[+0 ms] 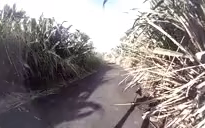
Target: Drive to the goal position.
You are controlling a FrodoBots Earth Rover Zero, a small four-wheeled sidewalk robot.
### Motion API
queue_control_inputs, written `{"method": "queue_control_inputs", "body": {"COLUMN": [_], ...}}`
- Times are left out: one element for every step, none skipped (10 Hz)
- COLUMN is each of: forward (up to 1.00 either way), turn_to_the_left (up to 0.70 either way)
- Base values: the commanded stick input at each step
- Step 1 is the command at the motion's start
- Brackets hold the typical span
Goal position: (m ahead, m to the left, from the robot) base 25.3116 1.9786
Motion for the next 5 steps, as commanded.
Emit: {"method": "queue_control_inputs", "body": {"forward": [0.00, 0.00, 0.00, 0.00, 0.00], "turn_to_the_left": [0.00, 0.00, 0.00, 0.70, 0.70]}}
